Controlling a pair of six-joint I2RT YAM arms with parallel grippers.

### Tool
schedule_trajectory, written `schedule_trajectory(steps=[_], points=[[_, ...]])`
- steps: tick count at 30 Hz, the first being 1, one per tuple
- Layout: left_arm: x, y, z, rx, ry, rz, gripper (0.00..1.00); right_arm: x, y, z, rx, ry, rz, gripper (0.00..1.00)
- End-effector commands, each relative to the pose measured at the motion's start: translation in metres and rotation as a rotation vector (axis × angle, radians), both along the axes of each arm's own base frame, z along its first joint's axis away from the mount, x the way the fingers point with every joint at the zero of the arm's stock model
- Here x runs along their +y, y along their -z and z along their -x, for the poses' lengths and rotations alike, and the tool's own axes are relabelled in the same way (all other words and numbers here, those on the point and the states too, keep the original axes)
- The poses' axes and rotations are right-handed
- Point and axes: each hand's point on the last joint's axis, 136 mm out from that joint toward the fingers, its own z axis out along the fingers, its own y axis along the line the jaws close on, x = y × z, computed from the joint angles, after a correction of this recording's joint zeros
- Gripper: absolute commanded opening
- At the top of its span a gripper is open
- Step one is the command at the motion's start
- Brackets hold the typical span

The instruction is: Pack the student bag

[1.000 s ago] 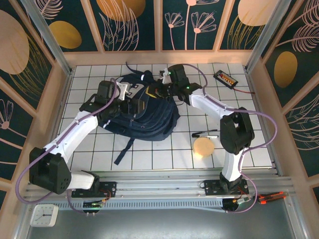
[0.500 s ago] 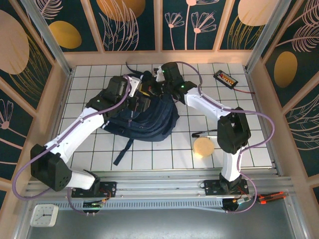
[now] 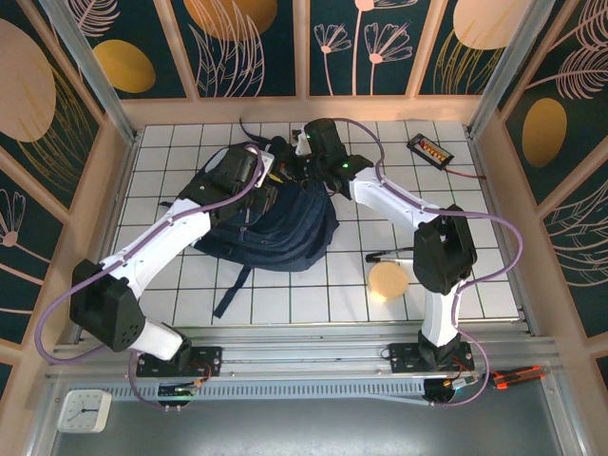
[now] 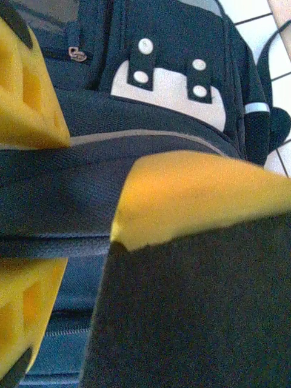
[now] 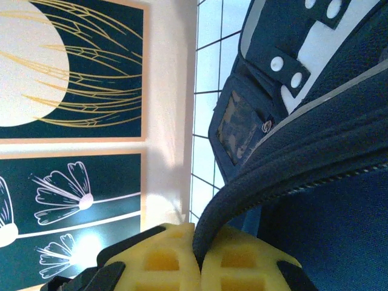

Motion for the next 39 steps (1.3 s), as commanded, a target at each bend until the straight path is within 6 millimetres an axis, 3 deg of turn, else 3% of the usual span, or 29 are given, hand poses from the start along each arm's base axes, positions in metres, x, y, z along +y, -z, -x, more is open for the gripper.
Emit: schedule_trajectory(steps=[1,4,8,11,13,14,19,22,24,27,34,39], points=[[0.010,-0.001,-0.008,-0.011,-0.038,-0.047,0.22,0.014,-0.048,0.006,-0.091,-0.045,-0.104,0.00],[0.010,0.002,-0.008,0.001,-0.035,-0.053,0.00,0.014,-0.045,0.005,-0.091,-0.041,-0.099,0.00],[0.007,0.007,-0.008,0.015,-0.021,-0.054,0.00,0.006,-0.046,0.002,-0.113,-0.021,-0.064,0.26],[0.007,0.006,-0.010,0.002,-0.028,-0.042,0.00,-0.012,-0.050,0.000,-0.148,0.009,-0.011,0.47],[0.008,0.003,-0.012,-0.020,-0.045,-0.031,0.00,-0.030,-0.052,-0.001,-0.174,0.043,0.030,0.74],[0.008,0.003,-0.013,-0.029,-0.047,-0.025,0.00,-0.040,-0.053,0.000,-0.183,0.062,0.054,0.97],[-0.002,0.001,-0.012,-0.037,-0.005,0.035,0.00,-0.112,-0.050,0.005,-0.199,0.208,0.201,0.99],[-0.010,0.007,-0.011,0.009,0.029,0.093,0.00,-0.177,-0.042,0.007,-0.184,0.357,0.300,0.99],[-0.012,0.011,-0.010,0.028,0.038,0.111,0.00,-0.219,-0.037,0.018,-0.157,0.437,0.337,0.99],[-0.008,0.013,-0.012,0.015,0.019,0.120,0.00,-0.269,-0.012,0.041,-0.053,0.494,0.392,0.99],[-0.006,0.012,-0.015,-0.006,0.013,0.116,0.00,-0.340,0.052,0.115,0.214,0.513,0.678,0.99],[-0.008,0.014,-0.016,0.009,-0.003,0.146,0.00,-0.381,0.088,0.143,0.401,0.702,0.731,0.99]])
